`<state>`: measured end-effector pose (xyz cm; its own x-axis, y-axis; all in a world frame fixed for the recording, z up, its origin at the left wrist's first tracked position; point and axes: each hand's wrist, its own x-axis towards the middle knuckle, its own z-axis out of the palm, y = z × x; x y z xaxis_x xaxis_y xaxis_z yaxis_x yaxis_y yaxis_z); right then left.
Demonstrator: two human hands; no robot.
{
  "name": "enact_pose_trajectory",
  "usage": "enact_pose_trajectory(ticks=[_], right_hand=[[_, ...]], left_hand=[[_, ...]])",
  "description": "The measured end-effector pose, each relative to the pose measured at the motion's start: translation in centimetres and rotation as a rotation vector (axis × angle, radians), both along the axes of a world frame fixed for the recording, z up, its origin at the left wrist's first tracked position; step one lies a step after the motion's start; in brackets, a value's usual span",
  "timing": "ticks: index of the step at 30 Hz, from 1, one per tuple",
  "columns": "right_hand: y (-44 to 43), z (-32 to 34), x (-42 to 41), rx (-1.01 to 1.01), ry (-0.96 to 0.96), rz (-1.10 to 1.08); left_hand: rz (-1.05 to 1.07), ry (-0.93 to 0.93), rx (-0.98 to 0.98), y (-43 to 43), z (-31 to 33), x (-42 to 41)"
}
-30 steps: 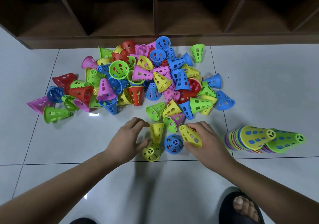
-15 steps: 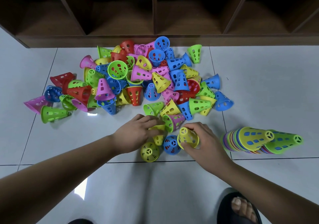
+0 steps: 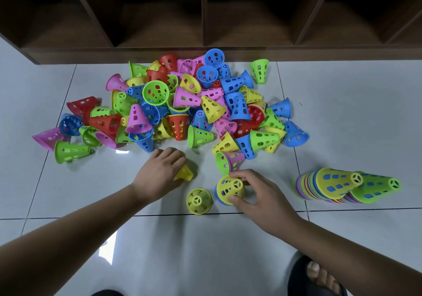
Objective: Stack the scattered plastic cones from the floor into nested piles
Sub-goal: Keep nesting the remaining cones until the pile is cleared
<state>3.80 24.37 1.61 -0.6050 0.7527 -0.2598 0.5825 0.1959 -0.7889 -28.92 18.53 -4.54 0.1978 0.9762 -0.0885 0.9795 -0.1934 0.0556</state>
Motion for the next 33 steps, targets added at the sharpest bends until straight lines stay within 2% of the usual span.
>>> enact_pose_trajectory(ticks=[7,12,14,18,21,24,33], right_hand=[[0.3,-1.3,0.3,0.013,0.001,0.047],[1.1,-1.6,0.4,0.083,0.026,0.048],[1.8,-1.7,0.4,0.142,0.011,0.029],[3.6,-2.3,-0.1,0.292,-0.05,0.034],[4.9,-2.6,-0.7,0.336,-0.102,0.113],[5.6,-2.7,-1.2,0.365,-0.115,0.182],[6.4,-3.0,-1.8,0.494,-0.249,0.488]], left_hand=[[0.223,-0.067,-0.126,-1.4,-0.5,-0.8],[0.247,-0.083,-0.138,-1.9,-0.2,-1.1],[0.314,-0.178,-0.099,-2.0,0.7,-0.5],[0.396,-0.528,0.005,-2.5,3.9,2.4],[0.353,-0.703,-0.024,-3.5,5.2,5.1],[0.306,-0.749,-0.049,-4.5,5.2,6.6],[-0.03,-0.573,0.055,-6.3,2.0,7.1]])
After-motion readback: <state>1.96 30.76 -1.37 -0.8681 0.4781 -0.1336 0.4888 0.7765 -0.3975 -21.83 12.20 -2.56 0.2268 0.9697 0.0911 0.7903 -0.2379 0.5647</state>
